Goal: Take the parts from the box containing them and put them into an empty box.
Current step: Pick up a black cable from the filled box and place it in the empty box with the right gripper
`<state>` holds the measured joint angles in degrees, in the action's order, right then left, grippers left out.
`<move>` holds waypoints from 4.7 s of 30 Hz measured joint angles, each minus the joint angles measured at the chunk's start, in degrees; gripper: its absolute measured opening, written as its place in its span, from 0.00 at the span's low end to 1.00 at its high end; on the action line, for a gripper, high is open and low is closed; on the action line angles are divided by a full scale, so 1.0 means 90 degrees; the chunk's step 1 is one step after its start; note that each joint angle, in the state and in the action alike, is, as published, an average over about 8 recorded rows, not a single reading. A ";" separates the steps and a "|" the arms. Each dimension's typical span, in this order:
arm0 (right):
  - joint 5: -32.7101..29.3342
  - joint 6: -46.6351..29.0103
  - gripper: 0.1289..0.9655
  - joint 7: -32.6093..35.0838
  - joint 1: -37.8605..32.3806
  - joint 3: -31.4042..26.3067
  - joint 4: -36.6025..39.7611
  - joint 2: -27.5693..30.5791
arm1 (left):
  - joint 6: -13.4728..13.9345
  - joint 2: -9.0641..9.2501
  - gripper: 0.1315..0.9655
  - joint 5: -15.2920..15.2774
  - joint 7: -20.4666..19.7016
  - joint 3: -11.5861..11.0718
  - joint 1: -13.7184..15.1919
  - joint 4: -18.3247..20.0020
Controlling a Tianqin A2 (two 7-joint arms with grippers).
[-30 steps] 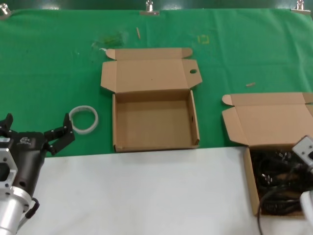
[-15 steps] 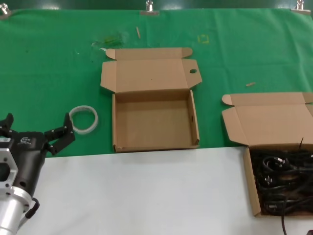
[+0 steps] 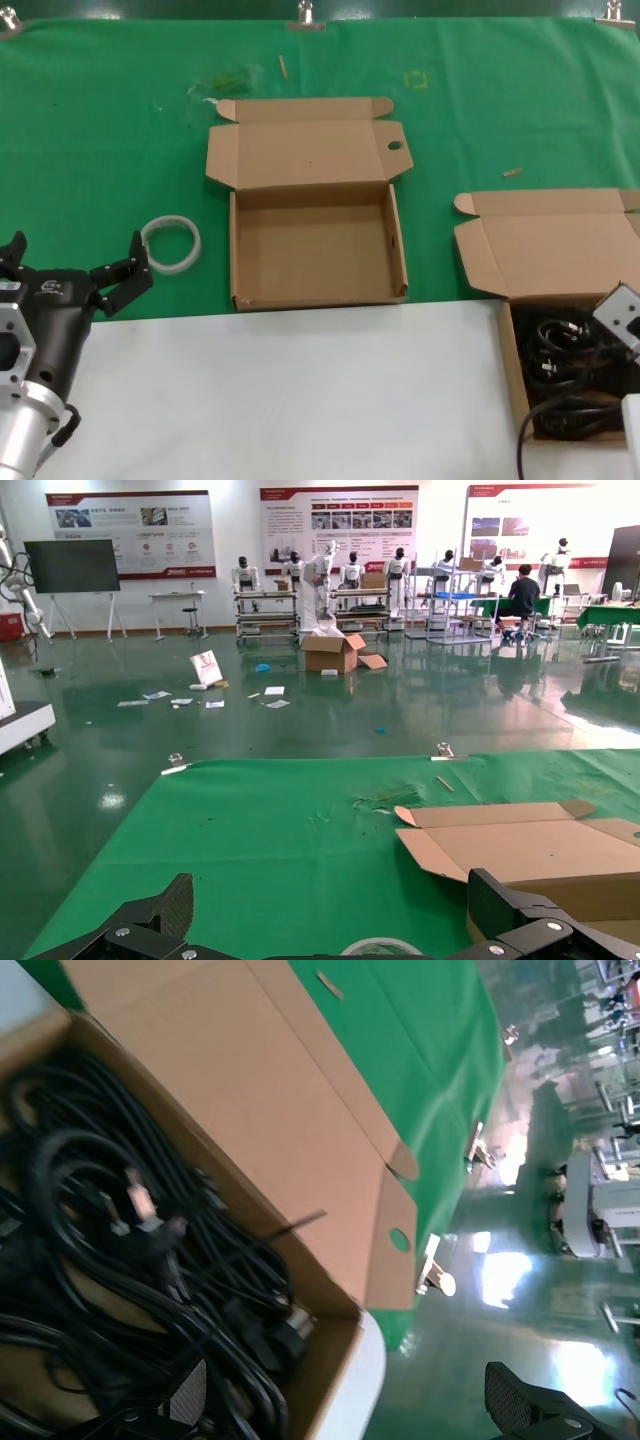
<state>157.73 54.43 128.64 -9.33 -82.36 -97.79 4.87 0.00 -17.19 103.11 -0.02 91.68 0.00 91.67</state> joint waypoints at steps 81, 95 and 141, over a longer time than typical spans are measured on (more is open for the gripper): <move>0.0000 -0.0389 0.09 -0.0193 -0.0098 -0.0768 0.0602 -0.0195 | 0.0000 0.0000 1.00 0.0001 0.0001 0.0000 0.0000 0.0000; 0.0000 0.0028 0.09 -0.0961 -0.0384 -0.2315 -0.0469 -0.0190 | 0.0000 0.0000 1.00 0.0001 0.0001 0.0000 0.0000 0.0000; 0.0000 -0.1073 0.23 -0.4799 -0.1591 -0.5251 0.0853 -0.0097 | 0.0000 0.0000 1.00 0.0001 0.0001 0.0000 0.0000 0.0000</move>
<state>157.74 44.78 85.46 -23.65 -129.62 -90.11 4.00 0.00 -17.19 103.12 -0.01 91.68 0.00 91.67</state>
